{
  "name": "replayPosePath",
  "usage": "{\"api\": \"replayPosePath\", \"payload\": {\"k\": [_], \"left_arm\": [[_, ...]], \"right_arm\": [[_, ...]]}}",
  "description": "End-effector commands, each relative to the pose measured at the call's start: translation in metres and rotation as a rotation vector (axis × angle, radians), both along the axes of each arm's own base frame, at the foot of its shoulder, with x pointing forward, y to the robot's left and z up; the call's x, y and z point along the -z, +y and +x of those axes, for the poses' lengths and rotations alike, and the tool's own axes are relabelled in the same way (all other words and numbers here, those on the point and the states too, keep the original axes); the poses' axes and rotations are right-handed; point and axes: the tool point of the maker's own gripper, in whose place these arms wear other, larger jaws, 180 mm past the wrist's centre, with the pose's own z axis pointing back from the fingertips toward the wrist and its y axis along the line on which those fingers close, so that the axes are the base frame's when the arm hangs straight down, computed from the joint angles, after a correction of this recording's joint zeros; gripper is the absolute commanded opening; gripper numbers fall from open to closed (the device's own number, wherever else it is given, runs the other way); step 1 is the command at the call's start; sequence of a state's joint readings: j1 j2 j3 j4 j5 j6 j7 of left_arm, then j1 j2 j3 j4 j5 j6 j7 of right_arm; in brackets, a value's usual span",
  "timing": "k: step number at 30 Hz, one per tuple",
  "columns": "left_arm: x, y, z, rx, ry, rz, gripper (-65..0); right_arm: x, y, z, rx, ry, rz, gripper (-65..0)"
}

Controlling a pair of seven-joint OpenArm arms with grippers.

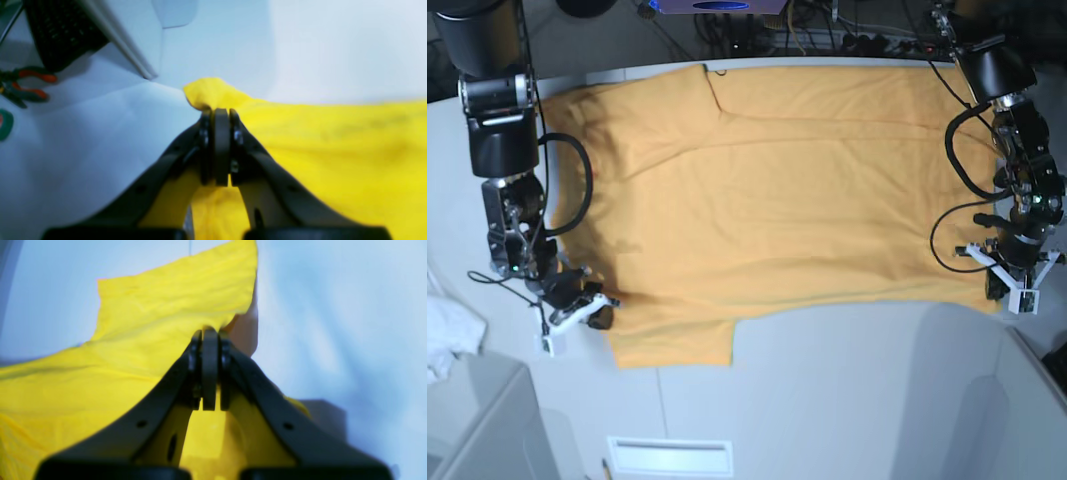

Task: Fold the T-shirt properly
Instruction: 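Fold the lower body of the shirt up toward the collar with both grippers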

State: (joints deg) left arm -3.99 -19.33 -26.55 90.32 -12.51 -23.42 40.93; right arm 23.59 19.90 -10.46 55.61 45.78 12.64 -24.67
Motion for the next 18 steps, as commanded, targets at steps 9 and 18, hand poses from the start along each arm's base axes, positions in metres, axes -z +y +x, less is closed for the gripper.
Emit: {"api": "replayPosePath", "payload": {"k": [9,18], "left_arm": [[-0.033,0.001,-0.036,0.003,-0.129,-0.115,-65.0],[-0.057,0.013,-0.060,-0.038,-0.115,-0.120,-65.0]], "right_arm": [[-0.041,-0.025,-0.005,0.064,-0.051,0.050,-65.0],[-0.040,-0.035,-0.034,0.069,-0.004,0.056,-65.0]]}}
